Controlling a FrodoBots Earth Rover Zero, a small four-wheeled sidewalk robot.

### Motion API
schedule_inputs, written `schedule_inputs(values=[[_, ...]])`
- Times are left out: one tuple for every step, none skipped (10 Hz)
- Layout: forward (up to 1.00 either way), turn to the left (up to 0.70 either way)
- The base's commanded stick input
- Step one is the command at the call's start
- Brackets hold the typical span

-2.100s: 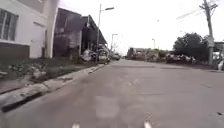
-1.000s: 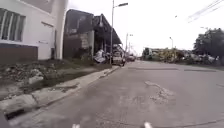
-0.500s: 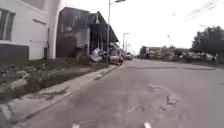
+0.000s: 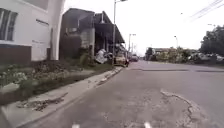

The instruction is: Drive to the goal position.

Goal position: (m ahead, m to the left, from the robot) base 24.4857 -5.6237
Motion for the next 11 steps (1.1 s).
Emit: schedule_inputs(values=[[0.70, 0.04], [0.70, 0.03], [0.70, 0.11], [0.70, 0.11], [0.70, -0.35], [0.70, -0.35], [0.70, -0.32], [0.70, -0.31], [0.70, -0.35], [0.70, -0.35], [0.70, -0.34]])
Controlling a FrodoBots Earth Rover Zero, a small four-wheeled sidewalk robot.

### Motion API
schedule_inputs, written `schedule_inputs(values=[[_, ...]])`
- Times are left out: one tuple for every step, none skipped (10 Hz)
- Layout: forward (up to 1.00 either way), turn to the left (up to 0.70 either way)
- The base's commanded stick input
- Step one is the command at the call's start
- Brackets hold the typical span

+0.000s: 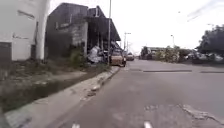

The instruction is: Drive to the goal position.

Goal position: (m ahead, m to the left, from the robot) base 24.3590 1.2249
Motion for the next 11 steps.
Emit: schedule_inputs(values=[[0.70, -0.34], [0.70, -0.35], [0.70, -0.35], [0.70, -0.35], [0.70, -0.35], [0.70, -0.28], [0.70, -0.04], [0.70, 0.13], [0.70, 0.07], [0.70, 0.00], [0.70, 0.00]])
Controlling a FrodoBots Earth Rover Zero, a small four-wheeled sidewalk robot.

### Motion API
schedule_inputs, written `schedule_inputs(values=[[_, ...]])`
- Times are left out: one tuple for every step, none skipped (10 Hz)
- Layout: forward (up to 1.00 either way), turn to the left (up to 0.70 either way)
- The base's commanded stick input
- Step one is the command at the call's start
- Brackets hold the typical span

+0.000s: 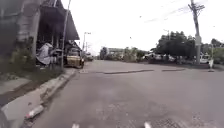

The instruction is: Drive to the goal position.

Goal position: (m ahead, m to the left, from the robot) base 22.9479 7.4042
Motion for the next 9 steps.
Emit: schedule_inputs(values=[[0.70, 0.00], [0.70, 0.00], [0.70, 0.03], [0.70, 0.00], [0.70, 0.00], [0.70, 0.00], [0.70, 0.00], [0.70, 0.06], [0.70, -0.02]])
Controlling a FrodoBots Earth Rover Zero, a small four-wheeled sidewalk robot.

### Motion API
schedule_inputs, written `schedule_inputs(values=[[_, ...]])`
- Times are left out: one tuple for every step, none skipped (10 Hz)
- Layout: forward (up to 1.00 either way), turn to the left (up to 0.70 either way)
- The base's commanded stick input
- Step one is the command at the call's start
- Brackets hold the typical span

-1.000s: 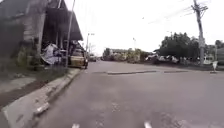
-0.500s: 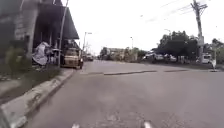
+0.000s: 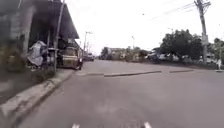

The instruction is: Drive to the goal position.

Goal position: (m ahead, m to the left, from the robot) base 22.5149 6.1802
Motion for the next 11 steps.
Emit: schedule_inputs(values=[[0.70, -0.11], [0.70, -0.04], [0.70, 0.04], [0.70, 0.00], [0.70, 0.02], [0.70, 0.05], [0.70, 0.00], [0.70, 0.00], [0.70, -0.27], [0.70, -0.07], [0.70, 0.04]])
